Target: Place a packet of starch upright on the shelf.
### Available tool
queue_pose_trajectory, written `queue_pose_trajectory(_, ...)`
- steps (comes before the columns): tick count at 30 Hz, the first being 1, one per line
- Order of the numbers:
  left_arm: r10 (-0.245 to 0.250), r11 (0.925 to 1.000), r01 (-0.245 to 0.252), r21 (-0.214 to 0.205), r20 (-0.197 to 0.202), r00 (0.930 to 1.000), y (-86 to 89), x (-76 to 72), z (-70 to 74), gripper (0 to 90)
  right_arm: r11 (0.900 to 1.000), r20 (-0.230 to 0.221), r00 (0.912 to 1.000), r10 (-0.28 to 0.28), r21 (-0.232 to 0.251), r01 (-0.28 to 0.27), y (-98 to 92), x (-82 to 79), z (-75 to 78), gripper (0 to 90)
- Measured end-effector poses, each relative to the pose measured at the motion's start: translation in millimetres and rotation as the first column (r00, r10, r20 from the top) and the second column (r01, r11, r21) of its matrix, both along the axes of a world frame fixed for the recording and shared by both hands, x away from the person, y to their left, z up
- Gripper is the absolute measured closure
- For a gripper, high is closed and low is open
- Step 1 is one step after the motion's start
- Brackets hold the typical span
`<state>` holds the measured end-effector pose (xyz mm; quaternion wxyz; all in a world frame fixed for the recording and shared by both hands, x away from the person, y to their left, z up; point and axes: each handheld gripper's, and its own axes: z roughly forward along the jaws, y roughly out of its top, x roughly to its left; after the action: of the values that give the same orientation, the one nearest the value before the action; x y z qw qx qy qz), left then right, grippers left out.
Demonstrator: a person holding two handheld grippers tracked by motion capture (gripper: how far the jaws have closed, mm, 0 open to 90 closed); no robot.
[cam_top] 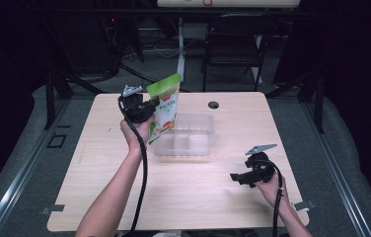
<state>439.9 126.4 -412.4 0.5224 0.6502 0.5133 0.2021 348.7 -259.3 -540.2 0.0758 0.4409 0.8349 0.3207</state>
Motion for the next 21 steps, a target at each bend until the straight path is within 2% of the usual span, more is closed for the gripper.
queue_pose_trajectory(1,-0.005,0.9999,0.005,-0.016,0.003,1.0000,0.4,0.3,-1.0,90.0,1.0000,0.005,1.0000,0.002,0.008,-0.002,0.5,0.1,-0.4,14.6)
queue_pose_trajectory(5,0.010,0.9995,-0.010,-0.030,0.016,0.9998,-0.7,0.4,-5.8,89.9,1.0000,0.002,1.0000,-0.001,0.005,0.001,0.9,-0.3,0.0,14.6)
queue_pose_trajectory(8,0.002,0.9998,-0.001,-0.022,0.002,1.0000,-1.0,2.6,-14.5,89.9,0.9998,0.007,1.0000,-0.005,0.017,0.005,0.9,-0.4,-0.8,14.6)
queue_pose_trajectory(10,0.006,0.9992,-0.006,-0.039,-0.004,1.0000,0.0,4.0,-21.3,89.9,1.0000,0.003,1.0000,0.002,0.003,-0.002,0.3,0.0,-0.3,14.6)
queue_pose_trajectory(16,-0.012,0.9974,0.009,-0.072,-0.032,0.9994,4.0,9.4,-35.6,89.8,1.0000,0.000,1.0000,0.000,-0.001,0.000,0.8,-0.3,0.0,14.6)
queue_pose_trajectory(21,-0.019,0.9983,0.017,-0.057,-0.042,0.9989,3.9,11.8,-38.2,89.6,1.0000,-0.001,1.0000,-0.001,-0.001,0.001,0.8,-0.2,-0.1,14.6)
